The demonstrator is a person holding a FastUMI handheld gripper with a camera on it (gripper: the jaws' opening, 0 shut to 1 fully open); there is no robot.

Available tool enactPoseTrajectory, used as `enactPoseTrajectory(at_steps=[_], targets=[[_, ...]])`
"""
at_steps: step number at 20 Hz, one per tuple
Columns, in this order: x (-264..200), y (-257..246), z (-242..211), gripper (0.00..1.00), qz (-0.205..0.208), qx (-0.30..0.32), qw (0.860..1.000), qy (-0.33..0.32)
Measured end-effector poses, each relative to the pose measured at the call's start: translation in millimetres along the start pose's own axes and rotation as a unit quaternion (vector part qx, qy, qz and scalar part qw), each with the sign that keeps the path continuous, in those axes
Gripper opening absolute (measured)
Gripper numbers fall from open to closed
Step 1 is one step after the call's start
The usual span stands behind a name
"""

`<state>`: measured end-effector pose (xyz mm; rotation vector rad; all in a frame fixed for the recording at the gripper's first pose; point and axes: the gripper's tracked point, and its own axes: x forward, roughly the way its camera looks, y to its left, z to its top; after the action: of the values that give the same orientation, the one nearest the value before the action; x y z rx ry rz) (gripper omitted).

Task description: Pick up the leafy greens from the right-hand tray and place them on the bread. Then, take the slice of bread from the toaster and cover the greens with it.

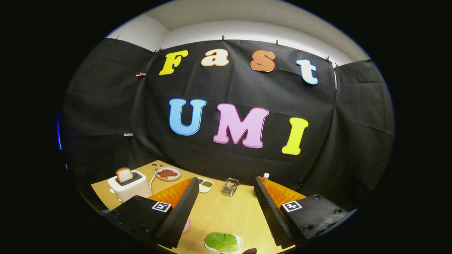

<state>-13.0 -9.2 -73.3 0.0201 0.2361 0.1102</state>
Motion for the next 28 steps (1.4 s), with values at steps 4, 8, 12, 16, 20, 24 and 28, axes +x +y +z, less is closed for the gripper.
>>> enactPoseTrajectory(at_steps=[4,8,12,16,20,24,28], targets=[[1.2,-3.6,-86.1,0.98,0.039,0.015,0.991,0.125],[2.9,-2.0,-174.1,0.98,0.064,0.022,0.971,0.227],[4.6,-0.7,-259.5,0.97,0.089,-0.015,0.947,0.308],[8.5,6.7,-328.6,0.94,0.120,-0.039,0.916,0.382],[25.8,7.9,-370.1,0.89,0.125,-0.021,0.898,0.422],[36.1,15.0,-390.2,0.88,0.137,-0.023,0.883,0.448],[34.1,14.5,-404.2,0.77,0.134,-0.024,0.866,0.481]])
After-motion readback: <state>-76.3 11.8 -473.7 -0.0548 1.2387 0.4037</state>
